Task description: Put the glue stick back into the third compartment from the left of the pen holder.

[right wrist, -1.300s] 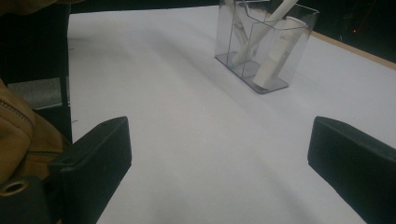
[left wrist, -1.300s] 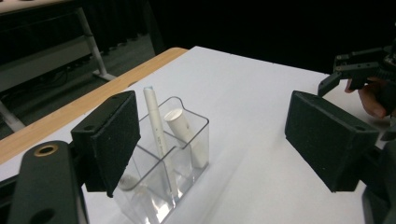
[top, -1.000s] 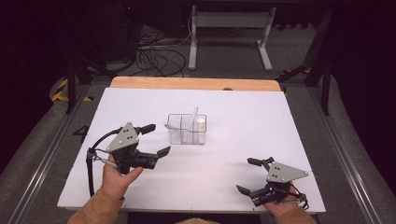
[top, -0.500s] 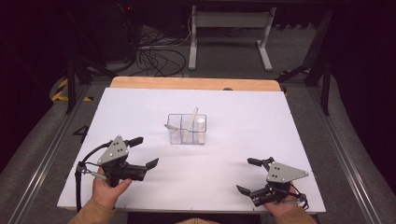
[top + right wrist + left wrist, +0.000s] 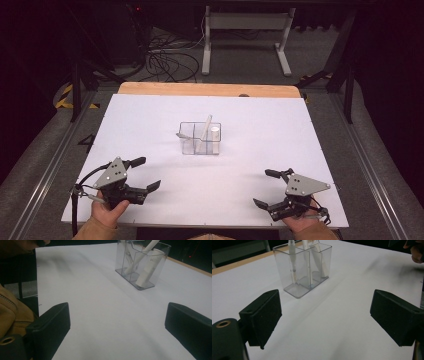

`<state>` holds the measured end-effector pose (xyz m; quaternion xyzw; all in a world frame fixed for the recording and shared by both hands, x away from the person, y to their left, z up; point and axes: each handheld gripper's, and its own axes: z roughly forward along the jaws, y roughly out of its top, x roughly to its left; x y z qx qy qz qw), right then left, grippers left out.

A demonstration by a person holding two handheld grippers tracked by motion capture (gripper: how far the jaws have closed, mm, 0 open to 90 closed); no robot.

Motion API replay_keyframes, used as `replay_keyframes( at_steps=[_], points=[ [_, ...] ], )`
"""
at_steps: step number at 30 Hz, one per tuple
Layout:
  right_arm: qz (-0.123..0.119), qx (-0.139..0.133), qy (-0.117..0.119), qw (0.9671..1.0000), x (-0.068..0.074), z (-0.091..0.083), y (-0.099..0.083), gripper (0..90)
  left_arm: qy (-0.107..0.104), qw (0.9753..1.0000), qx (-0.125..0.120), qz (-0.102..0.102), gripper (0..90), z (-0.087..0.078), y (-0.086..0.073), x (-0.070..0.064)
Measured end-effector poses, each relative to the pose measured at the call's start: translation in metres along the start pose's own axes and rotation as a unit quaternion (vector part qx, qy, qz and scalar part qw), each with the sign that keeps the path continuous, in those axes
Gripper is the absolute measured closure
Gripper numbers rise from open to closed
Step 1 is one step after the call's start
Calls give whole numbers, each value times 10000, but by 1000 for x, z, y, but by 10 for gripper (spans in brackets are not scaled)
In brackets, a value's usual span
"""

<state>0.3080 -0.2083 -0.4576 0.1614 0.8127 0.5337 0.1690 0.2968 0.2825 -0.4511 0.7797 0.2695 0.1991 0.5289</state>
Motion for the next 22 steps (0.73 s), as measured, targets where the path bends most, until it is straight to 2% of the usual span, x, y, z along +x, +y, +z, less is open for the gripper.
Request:
replay_keyframes(
  at_steps=[4, 7, 9, 14, 20, 22],
  points=[
    [1, 2, 0, 10000, 0, 0, 0, 68, -7, 9999, 101, 60, 110, -2, -9, -4],
    [41, 6, 16, 10000, 0, 0, 0, 68, -143, 9998, 161, -55, 101, -2, -15, -5],
    [1, 10, 7, 10000, 0, 0, 0, 68, -131, 9997, 170, -72, 96, -2, -16, -5],
    [23, 7, 23, 10000, 0, 0, 0, 67, -25, 9998, 66, -210, 94, -3, -16, -2],
    [7, 15, 28, 10000, -1, 1, -1, 68, 7, 9985, -59, -545, 84, -5, -17, 2],
    [12, 14, 32, 10000, -1, 1, -1, 68, 21, 9986, -63, -523, 82, -5, -17, 2]
  ],
)
